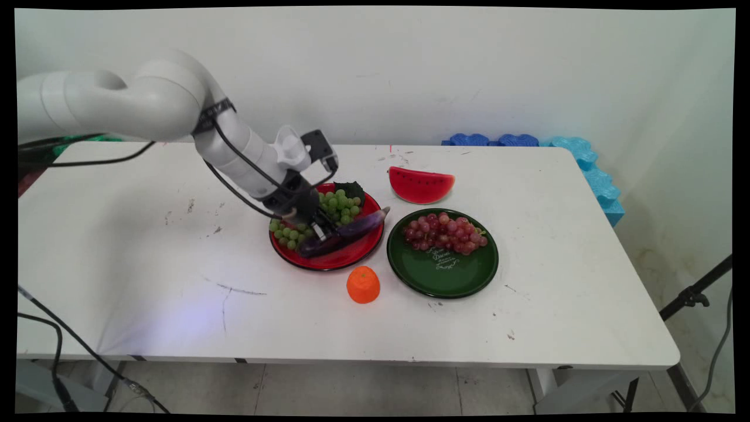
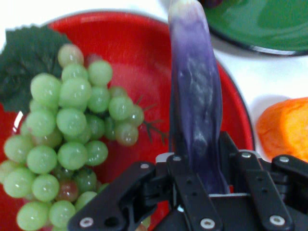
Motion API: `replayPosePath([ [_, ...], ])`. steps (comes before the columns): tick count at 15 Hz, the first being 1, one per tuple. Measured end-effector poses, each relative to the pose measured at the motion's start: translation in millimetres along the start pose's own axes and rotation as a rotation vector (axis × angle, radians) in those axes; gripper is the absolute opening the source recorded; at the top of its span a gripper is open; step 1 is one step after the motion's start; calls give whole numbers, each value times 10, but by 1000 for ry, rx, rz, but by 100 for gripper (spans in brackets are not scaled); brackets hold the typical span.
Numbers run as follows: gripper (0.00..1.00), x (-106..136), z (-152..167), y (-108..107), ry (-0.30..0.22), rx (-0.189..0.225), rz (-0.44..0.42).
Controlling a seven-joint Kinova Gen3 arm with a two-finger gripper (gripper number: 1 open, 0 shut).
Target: Place the picked object on the table
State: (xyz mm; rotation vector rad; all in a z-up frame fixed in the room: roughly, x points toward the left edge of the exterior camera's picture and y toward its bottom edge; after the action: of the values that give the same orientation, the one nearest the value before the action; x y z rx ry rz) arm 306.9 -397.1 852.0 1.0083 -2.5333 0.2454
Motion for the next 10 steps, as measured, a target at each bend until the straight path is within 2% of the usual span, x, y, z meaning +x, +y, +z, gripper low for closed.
replayPosePath([
  [6, 0, 243, -506, 215, 44, -28, 62],
  [10, 0, 346, -809, 441, 51, -75, 121],
])
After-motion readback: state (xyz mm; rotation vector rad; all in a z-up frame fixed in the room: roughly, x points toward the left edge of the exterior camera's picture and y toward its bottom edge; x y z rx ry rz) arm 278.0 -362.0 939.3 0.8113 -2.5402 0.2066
